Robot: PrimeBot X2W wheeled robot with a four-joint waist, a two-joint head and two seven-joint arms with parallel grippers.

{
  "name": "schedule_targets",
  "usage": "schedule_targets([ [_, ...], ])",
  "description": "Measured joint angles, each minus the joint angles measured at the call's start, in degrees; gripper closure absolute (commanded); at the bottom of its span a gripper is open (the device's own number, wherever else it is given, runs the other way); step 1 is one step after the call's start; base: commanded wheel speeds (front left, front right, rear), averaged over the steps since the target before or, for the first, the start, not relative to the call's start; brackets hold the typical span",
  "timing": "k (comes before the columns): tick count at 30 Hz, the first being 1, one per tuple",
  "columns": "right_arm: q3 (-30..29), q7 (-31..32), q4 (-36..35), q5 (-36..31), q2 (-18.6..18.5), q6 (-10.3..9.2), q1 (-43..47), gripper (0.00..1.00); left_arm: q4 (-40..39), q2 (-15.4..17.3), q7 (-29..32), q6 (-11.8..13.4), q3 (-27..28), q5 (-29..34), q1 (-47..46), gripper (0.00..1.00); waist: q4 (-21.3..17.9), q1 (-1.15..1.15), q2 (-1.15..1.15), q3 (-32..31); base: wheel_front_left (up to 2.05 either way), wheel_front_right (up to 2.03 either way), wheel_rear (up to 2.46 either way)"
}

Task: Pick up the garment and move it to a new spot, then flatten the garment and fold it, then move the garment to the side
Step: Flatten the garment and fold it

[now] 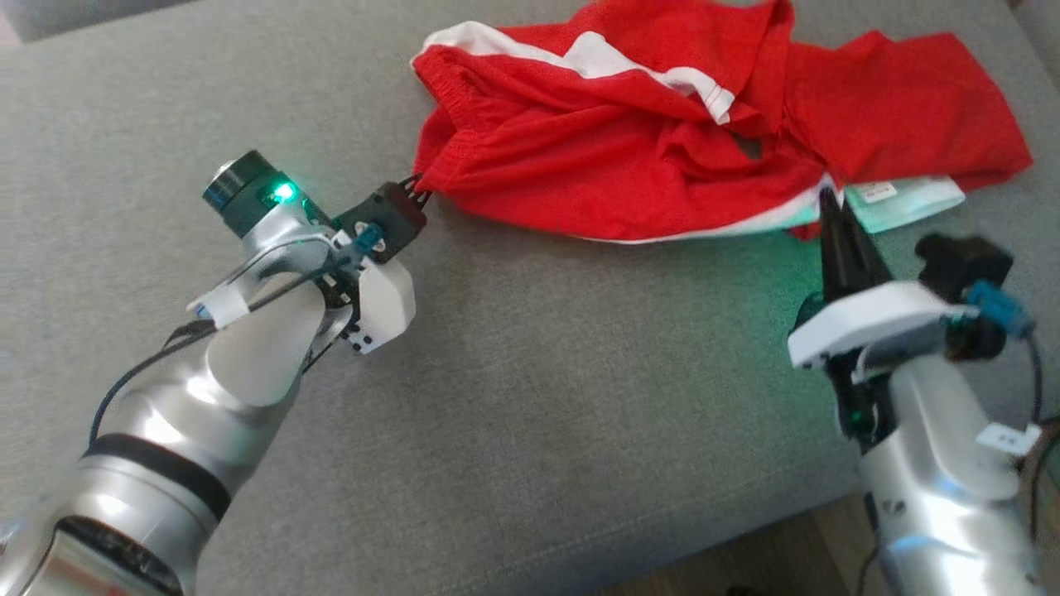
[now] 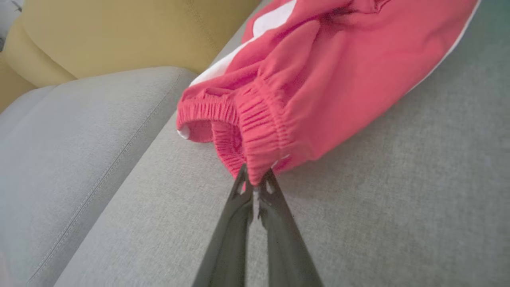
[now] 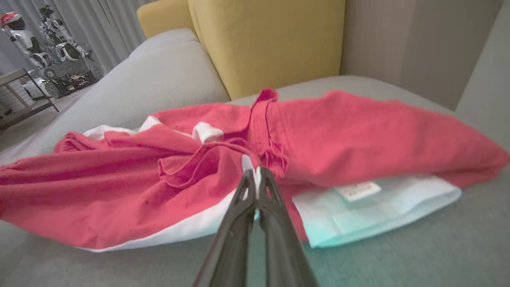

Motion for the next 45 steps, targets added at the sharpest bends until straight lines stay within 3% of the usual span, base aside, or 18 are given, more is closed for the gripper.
schedule_targets([
  [3,0.36,2.00,-2.18,-1.01,-1.20,0.00,-1.52,1.00,-0.69,-0.21,0.00,-0.05,0.88,-4.16,0.52,1.00,0.88,0.00,0.00,-1.55,0.00,0.00,0.00],
  [9,2.94,6.32,-7.61,0.37,-7.05,0.00,-5.59,1.00,-4.92,0.25,0.64,-0.47,-0.75,-14.16,1.25,1.00,2.80,0.00,0.00,-5.38,0.00,0.00,0.00],
  [15,5.41,10.27,-12.47,3.71,-12.06,0.00,-9.68,1.00,-12.49,3.36,2.18,-0.46,0.05,-22.93,0.85,1.00,4.91,0.00,0.00,-9.51,0.00,0.00,0.00],
  [20,5.92,11.88,-15.40,6.01,-14.12,0.00,-11.45,1.00,-19.44,5.09,4.02,-0.21,3.64,-28.00,0.88,1.00,6.49,0.00,0.00,-12.92,0.00,0.00,0.00],
  [29,2.46,20.12,-19.29,12.01,-13.10,0.00,-9.96,1.00,-33.28,8.14,9.20,4.70,7.36,-34.76,6.24,1.00,9.65,0.00,0.00,-17.47,0.00,0.00,0.00],
  [33,-2.37,29.44,-24.38,14.49,-10.50,0.00,-4.98,1.00,-41.40,11.03,13.76,7.50,8.76,-39.31,14.18,1.00,11.37,0.00,0.00,-18.48,0.00,0.00,0.00],
  [37,-4.97,37.08,-28.76,14.17,-7.93,0.00,-2.25,1.00,-47.65,13.70,17.96,9.69,10.59,-42.79,16.26,1.00,12.01,-0.01,0.00,-18.04,0.00,0.00,0.00],
  [42,-5.66,42.42,-31.03,11.87,-6.16,0.00,-4.74,1.00,-52.03,15.70,22.95,10.68,11.00,-44.19,15.73,1.00,12.26,-0.01,0.00,-15.46,0.00,0.00,0.00],
  [45,-3.26,44.33,-28.98,10.17,-6.03,0.00,-11.20,1.00,-51.65,15.52,25.43,10.55,11.29,-45.17,11.61,1.00,12.25,0.00,0.00,-12.54,0.00,0.00,0.00],
])
